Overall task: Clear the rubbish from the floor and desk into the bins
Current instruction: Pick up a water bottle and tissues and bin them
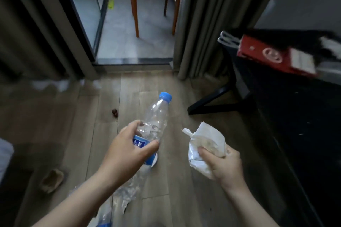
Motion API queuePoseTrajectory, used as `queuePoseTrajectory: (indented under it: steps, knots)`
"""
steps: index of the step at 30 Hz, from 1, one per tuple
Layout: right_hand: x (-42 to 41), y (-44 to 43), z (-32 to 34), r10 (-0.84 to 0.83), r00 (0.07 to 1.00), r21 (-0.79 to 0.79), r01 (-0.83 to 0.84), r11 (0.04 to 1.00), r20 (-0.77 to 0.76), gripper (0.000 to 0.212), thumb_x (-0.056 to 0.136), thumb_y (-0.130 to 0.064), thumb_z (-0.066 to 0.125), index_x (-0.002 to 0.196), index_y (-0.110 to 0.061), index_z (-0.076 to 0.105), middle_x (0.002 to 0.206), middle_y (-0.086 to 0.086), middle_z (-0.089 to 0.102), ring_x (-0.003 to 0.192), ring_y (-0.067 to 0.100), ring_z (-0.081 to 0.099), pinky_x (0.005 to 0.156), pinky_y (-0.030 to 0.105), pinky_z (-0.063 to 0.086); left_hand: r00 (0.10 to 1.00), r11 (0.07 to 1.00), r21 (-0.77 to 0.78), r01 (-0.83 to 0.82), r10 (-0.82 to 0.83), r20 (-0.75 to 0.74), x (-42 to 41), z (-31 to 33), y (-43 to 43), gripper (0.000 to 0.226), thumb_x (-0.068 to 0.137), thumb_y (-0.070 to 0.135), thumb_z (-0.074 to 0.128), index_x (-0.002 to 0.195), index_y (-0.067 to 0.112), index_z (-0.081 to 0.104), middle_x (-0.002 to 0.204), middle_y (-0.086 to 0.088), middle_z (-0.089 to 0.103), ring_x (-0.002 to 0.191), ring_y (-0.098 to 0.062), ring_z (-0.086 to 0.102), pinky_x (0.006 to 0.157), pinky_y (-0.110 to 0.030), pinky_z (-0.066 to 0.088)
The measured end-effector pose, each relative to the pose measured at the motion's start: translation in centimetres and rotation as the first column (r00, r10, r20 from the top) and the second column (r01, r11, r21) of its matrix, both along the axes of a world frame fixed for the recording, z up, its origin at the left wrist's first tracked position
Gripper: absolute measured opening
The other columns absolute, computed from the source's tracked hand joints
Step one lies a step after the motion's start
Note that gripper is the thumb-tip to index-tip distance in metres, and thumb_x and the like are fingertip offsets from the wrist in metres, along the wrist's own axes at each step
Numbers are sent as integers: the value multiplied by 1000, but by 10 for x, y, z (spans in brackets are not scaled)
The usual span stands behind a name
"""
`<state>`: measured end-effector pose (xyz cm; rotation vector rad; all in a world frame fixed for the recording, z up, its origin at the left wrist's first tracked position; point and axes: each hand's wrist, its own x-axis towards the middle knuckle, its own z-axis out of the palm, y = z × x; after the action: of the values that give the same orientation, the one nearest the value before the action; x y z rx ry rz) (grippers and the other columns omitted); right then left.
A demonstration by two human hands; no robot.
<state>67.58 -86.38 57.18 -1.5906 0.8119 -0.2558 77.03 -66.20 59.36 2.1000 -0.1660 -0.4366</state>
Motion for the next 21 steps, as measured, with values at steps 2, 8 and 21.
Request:
queuePoseTrajectory:
  steps: [2, 8, 21]
  knots:
    - [-3, -9, 59, -21, 999, -37, 22, 999, 43, 10, 74, 2, 74, 69, -3, 67, 60, -3, 65, 58, 8, 61, 53, 21, 47, 997, 999, -26, 41, -40, 59, 2, 58, -9, 29, 64, 48, 71, 83, 51, 49, 97, 11, 60, 79, -2, 61, 74, -27, 52]
    - [-28, -32, 235, -131, 968, -170, 169, 971, 213, 12, 72, -3, 76, 73, -14, 71, 69, 0, 73, 64, 9, 67, 56, 23, 52, 958, 973, -135, 185, -148, 247, -6, 227, -37, 35, 76, 30, 76, 78, 56, 52, 90, 9, 64, 73, -1, 62, 66, -21, 48]
    - [-184, -98, 519, -255, 779, -320, 499, 806, 572, 18, 72, -18, 82, 71, -7, 68, 60, -3, 64, 56, 11, 60, 52, 25, 47, 733, 821, -227, 524, -299, 611, -108, 509, -144, 41, 62, 59, 66, 98, 42, 55, 97, 7, 63, 76, -6, 64, 65, -26, 51]
